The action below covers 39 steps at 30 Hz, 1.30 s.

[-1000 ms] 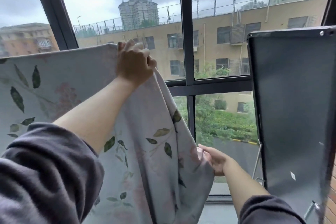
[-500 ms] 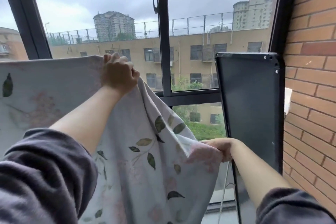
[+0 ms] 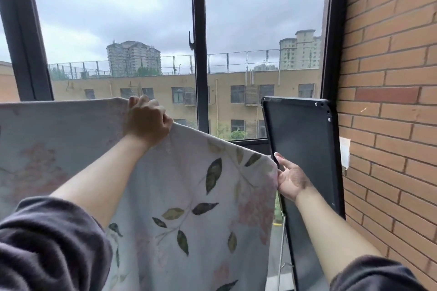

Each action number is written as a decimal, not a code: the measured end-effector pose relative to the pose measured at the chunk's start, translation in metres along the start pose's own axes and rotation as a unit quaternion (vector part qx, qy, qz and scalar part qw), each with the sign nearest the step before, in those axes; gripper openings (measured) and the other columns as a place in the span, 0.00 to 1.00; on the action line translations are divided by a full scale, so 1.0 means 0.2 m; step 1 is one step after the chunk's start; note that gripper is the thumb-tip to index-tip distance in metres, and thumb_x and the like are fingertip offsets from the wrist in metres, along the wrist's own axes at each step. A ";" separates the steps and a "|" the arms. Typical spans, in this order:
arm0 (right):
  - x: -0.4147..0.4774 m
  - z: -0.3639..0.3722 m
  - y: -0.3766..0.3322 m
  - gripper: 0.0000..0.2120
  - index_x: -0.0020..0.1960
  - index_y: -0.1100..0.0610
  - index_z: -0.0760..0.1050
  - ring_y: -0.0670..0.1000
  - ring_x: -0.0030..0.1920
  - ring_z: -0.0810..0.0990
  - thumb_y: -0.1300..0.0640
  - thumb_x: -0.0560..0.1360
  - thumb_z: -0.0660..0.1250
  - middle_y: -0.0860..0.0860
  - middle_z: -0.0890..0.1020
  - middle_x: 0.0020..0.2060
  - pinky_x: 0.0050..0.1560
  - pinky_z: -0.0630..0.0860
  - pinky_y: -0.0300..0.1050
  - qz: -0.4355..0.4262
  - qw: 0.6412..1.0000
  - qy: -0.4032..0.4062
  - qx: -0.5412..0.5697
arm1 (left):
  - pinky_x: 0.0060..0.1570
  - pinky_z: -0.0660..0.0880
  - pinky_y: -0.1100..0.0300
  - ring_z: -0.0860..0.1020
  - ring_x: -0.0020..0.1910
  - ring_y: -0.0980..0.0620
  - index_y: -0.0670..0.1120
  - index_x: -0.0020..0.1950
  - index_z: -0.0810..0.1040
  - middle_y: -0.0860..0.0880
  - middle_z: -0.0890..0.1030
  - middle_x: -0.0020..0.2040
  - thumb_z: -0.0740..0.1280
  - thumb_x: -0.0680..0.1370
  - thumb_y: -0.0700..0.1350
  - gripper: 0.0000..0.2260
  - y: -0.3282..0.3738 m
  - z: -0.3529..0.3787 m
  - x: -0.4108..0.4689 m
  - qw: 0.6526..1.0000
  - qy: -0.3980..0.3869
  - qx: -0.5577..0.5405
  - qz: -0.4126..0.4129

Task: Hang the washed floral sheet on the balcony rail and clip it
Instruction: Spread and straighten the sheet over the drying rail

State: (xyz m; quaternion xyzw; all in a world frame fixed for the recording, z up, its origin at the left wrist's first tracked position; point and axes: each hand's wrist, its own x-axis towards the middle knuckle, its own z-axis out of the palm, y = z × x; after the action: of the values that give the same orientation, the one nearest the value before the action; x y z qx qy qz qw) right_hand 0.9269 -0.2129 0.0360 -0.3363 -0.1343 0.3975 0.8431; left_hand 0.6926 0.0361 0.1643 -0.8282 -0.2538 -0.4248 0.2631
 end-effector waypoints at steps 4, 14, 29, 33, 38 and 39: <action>-0.05 0.01 -0.01 0.14 0.52 0.68 0.78 0.55 0.33 0.83 0.62 0.71 0.62 0.61 0.83 0.39 0.32 0.80 0.45 0.124 0.988 -0.035 -0.086 | 0.48 0.61 0.50 0.74 0.42 0.42 0.41 0.33 0.79 0.43 0.79 0.35 0.56 0.69 0.49 0.17 -0.01 -0.02 0.00 1.000 -0.013 -0.004 0.006; -0.15 -0.06 -0.04 0.09 0.57 0.63 0.73 0.56 0.29 0.82 0.62 0.77 0.62 0.60 0.82 0.37 0.28 0.80 0.50 0.182 0.959 0.050 -0.212 | 0.51 0.60 0.51 0.73 0.46 0.43 0.44 0.36 0.80 0.45 0.80 0.41 0.62 0.74 0.48 0.12 -0.04 -0.03 0.01 1.000 -0.021 0.006 0.011; -0.30 -0.24 0.08 0.15 0.59 0.58 0.79 0.53 0.35 0.82 0.54 0.76 0.66 0.58 0.82 0.40 0.34 0.80 0.47 0.159 0.970 -0.071 -0.170 | 0.52 0.62 0.50 0.74 0.47 0.41 0.42 0.35 0.79 0.42 0.80 0.40 0.64 0.73 0.46 0.11 -0.02 -0.06 0.00 0.999 -0.031 0.012 0.003; -0.24 -0.20 0.09 0.25 0.48 0.63 0.78 0.50 0.26 0.79 0.64 0.52 0.80 0.54 0.80 0.29 0.30 0.79 0.41 0.070 0.997 0.007 -0.033 | 0.52 0.60 0.50 0.74 0.48 0.40 0.41 0.35 0.79 0.41 0.80 0.40 0.64 0.73 0.45 0.11 -0.01 -0.07 -0.01 1.000 -0.023 0.004 0.002; -0.27 -0.19 0.15 0.18 0.58 0.64 0.78 0.55 0.33 0.81 0.53 0.75 0.66 0.59 0.81 0.43 0.33 0.78 0.46 0.211 0.973 -0.056 -0.074 | 0.53 0.60 0.50 0.73 0.48 0.41 0.42 0.35 0.78 0.42 0.80 0.41 0.62 0.74 0.46 0.12 -0.01 -0.08 0.00 1.000 -0.030 0.004 0.003; -0.28 -0.20 0.15 0.17 0.56 0.63 0.79 0.56 0.33 0.81 0.52 0.75 0.64 0.59 0.81 0.41 0.35 0.78 0.47 0.216 0.971 -0.060 -0.086 | 0.53 0.60 0.50 0.73 0.48 0.41 0.42 0.36 0.79 0.42 0.80 0.41 0.62 0.74 0.46 0.12 -0.01 -0.08 0.00 1.000 -0.031 0.005 0.003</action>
State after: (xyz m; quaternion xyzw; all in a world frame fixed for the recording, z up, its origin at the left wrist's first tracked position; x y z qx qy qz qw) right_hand 0.8930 -0.2609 -0.0117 -0.4042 -0.1425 0.5765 0.6956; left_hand 0.6826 0.0272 0.1724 -0.8402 -0.2617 -0.3970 0.2607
